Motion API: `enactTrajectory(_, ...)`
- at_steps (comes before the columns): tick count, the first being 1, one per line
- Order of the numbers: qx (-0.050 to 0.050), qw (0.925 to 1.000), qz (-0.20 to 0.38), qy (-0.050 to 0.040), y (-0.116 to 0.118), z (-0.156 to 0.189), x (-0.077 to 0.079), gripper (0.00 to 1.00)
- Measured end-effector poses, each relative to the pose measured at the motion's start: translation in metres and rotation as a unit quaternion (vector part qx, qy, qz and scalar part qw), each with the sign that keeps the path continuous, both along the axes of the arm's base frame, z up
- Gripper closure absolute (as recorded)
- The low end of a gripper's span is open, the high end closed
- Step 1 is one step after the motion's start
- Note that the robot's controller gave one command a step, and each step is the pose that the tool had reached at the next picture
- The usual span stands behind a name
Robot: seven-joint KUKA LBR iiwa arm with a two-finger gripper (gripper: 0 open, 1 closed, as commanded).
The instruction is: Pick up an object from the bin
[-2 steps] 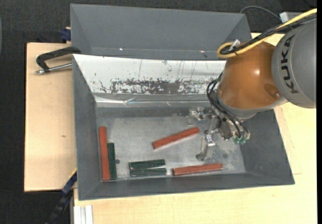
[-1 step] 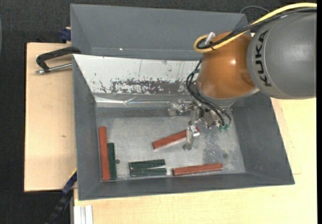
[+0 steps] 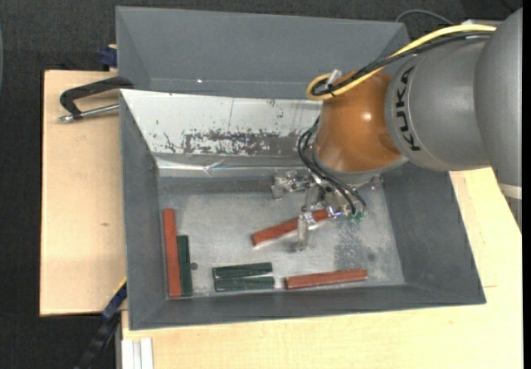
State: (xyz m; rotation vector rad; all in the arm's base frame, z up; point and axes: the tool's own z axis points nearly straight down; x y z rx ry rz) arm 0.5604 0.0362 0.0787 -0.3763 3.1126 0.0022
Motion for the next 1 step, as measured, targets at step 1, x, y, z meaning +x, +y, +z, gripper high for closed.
enactTrajectory(1,-0.001,0.9998,0.021,0.0029,-0.0184,-0.008,-0.019,1.0)
